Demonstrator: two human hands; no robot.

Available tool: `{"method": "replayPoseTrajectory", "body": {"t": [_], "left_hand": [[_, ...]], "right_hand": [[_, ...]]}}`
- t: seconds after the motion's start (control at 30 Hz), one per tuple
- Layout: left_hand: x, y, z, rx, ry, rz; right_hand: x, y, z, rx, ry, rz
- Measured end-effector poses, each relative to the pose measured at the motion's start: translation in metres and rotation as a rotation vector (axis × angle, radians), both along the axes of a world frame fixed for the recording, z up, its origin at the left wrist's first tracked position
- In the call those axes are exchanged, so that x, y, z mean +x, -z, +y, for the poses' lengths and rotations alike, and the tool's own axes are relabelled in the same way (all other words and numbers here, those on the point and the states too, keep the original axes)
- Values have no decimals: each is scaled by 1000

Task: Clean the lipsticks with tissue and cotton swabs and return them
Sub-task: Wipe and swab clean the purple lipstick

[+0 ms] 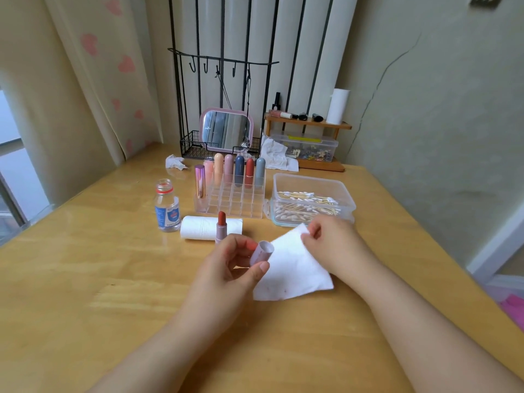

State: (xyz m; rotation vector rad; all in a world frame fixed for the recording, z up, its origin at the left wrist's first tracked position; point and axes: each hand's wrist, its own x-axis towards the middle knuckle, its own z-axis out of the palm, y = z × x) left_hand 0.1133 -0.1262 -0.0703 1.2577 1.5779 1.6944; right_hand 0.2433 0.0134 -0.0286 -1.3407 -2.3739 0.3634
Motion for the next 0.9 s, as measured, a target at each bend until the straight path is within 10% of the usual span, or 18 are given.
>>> {"method": "replayPoseTrajectory", "body": {"t": [0.1,0.4,0.9], "left_hand": [[1,-1,1,5,0,10],[-3,3,-2,-20,125,60],[-4,-2,-7,-88,322,196]], "right_hand": [[7,-21,-22,110,-57,322],[17,7,-60,-429,-380,573],[25,11,-59,-81,-431,588]]}}
